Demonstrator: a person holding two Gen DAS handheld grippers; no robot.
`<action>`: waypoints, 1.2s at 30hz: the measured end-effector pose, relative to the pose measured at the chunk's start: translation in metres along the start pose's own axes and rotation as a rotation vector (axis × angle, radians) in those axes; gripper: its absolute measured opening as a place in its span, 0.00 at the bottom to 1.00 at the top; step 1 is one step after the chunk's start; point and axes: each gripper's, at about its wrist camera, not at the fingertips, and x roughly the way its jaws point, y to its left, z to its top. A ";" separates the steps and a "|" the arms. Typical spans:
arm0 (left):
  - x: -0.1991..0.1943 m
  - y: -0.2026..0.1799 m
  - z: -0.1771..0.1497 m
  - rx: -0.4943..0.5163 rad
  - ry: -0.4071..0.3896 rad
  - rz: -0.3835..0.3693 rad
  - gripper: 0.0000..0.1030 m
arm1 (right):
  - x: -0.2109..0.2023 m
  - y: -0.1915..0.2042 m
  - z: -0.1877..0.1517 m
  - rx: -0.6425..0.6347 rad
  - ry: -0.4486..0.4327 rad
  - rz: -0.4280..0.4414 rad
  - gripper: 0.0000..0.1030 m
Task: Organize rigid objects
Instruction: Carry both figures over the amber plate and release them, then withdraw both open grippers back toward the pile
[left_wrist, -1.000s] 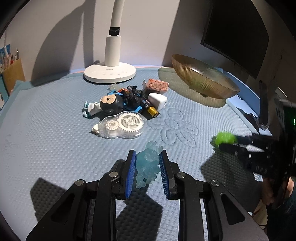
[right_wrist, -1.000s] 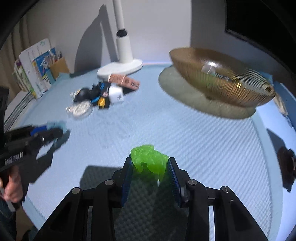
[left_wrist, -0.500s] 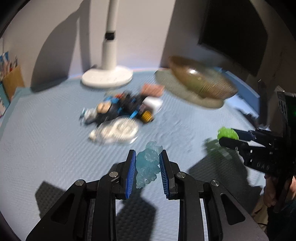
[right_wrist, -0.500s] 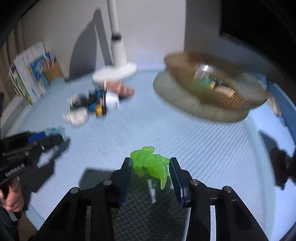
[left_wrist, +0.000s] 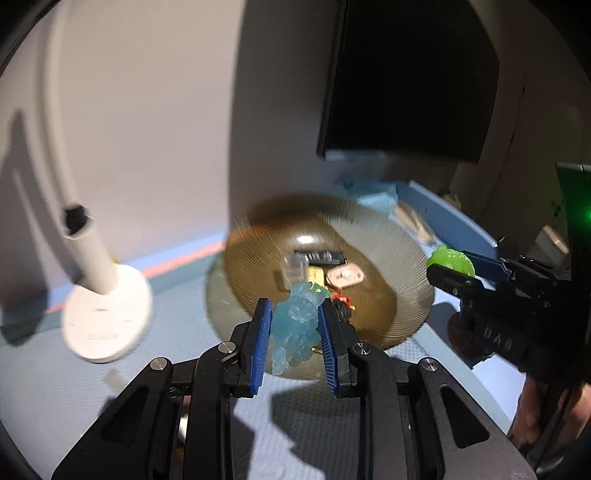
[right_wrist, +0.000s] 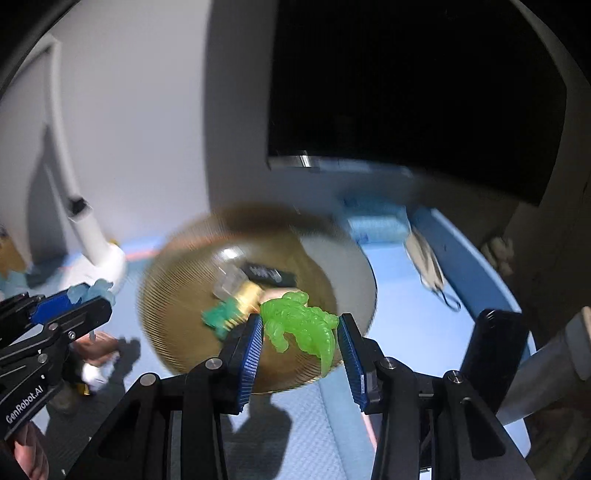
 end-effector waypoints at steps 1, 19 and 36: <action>0.015 -0.003 -0.001 0.005 0.025 0.000 0.22 | 0.008 0.000 -0.002 -0.006 0.021 -0.006 0.39; -0.049 0.043 -0.028 -0.130 -0.079 0.054 0.71 | 0.002 -0.034 -0.015 0.113 0.034 0.076 0.59; -0.144 0.183 -0.190 -0.526 -0.037 0.347 0.77 | -0.016 0.116 -0.088 -0.036 0.097 0.382 0.74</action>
